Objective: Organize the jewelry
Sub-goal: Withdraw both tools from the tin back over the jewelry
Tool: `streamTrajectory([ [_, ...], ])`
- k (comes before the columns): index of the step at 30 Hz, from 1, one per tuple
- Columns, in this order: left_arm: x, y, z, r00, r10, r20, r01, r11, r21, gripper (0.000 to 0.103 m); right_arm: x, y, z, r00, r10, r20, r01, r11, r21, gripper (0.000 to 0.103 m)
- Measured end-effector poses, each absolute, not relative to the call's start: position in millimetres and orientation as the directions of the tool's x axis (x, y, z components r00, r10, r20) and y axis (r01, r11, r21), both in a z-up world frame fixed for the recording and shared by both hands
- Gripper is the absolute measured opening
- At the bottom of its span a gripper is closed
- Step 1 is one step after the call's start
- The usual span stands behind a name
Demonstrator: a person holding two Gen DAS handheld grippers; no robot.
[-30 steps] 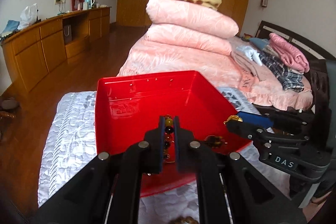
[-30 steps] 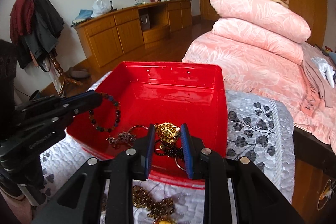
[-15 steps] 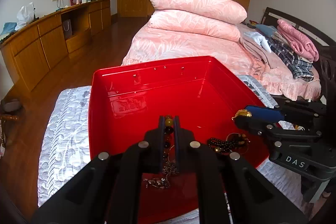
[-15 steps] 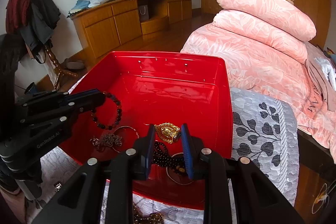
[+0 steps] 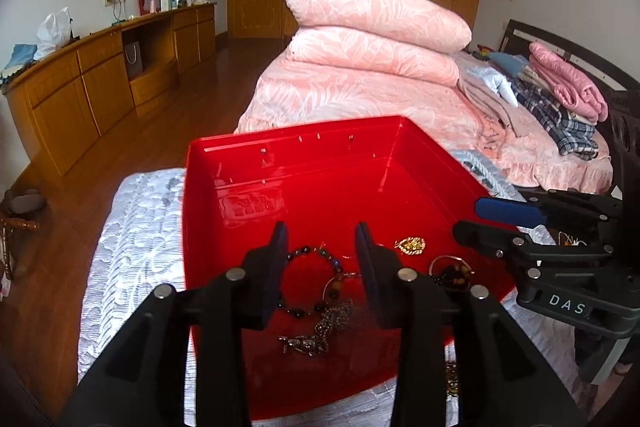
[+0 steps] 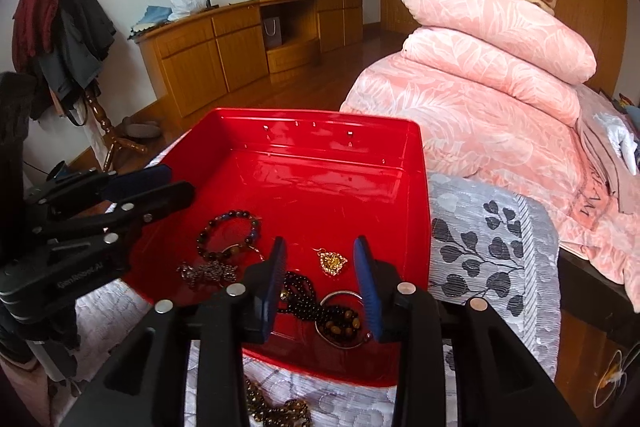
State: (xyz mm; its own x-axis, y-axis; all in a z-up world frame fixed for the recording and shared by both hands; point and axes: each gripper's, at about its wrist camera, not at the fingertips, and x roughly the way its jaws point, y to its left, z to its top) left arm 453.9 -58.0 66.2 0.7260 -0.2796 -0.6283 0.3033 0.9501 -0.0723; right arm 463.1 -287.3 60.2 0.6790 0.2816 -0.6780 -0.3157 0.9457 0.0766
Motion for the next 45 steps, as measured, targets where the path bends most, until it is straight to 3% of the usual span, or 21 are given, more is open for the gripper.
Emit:
streamTrajectory([
  [6,422,-54,84,0.771,-0.263,-0.58,0.303,0.952,-0.029,0.045,439,-291,71,0.705,0.276,-0.654,-0.311,0.948,0.066,0.039],
  [19,344,-45,79,0.775,-0.268,-0.573,0.312,0.95,-0.023,0.047,364,-287,65,0.706,0.289,-0.647,-0.323,0.944,0.069,0.039],
  [33,301,-22,55,0.747,-0.228,-0.625,0.267,0.963,-0.033,0.055,319,-318,45,0.689,0.289,-0.664,-0.269,0.954,0.137,0.039],
  [45,266,-8,13,0.711,-0.203,-0.673,0.187,0.977,-0.097,0.061,291,-330,-8,0.65,0.315,-0.692,-0.187,0.948,0.256,0.041],
])
